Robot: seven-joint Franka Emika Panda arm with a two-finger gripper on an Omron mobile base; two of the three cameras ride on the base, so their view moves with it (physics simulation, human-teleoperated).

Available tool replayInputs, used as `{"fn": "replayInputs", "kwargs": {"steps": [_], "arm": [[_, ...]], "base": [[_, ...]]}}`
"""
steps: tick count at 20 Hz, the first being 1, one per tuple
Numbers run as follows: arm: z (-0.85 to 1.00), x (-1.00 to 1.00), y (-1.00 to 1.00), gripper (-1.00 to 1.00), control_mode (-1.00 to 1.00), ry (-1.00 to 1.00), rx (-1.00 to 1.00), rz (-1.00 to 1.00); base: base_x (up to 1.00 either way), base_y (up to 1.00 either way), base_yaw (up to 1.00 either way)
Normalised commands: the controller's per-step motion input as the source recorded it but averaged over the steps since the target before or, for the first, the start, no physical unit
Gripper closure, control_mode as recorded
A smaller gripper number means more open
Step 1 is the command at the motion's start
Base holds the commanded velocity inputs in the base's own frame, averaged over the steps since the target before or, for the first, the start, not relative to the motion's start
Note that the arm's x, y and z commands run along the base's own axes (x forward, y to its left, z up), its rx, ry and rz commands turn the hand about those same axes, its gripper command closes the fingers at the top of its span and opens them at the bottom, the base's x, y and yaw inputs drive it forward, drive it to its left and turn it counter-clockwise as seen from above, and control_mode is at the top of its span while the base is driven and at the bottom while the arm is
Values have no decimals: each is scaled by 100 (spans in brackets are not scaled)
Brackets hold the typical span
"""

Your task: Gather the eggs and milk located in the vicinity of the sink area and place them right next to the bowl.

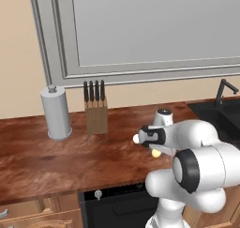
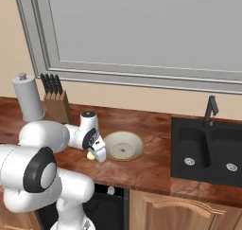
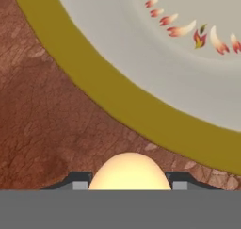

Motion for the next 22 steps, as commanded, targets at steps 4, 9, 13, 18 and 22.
{"fn": "replayInputs", "kwargs": {"steps": [4,9,13,18,22], "arm": [[-21,18,-9,100,-100,-5,0,-7],[-21,8,-15,100,-100,-9,0,-8],[-26,0,-14,100,-100,-7,0,-7],[-16,0,-4,-100,-100,-8,0,-7],[-9,-1,0,-100,-100,-9,0,-8]], "base": [[0,0,0],[0,0,0],[0,0,0],[0,0,0],[0,0,0]]}}
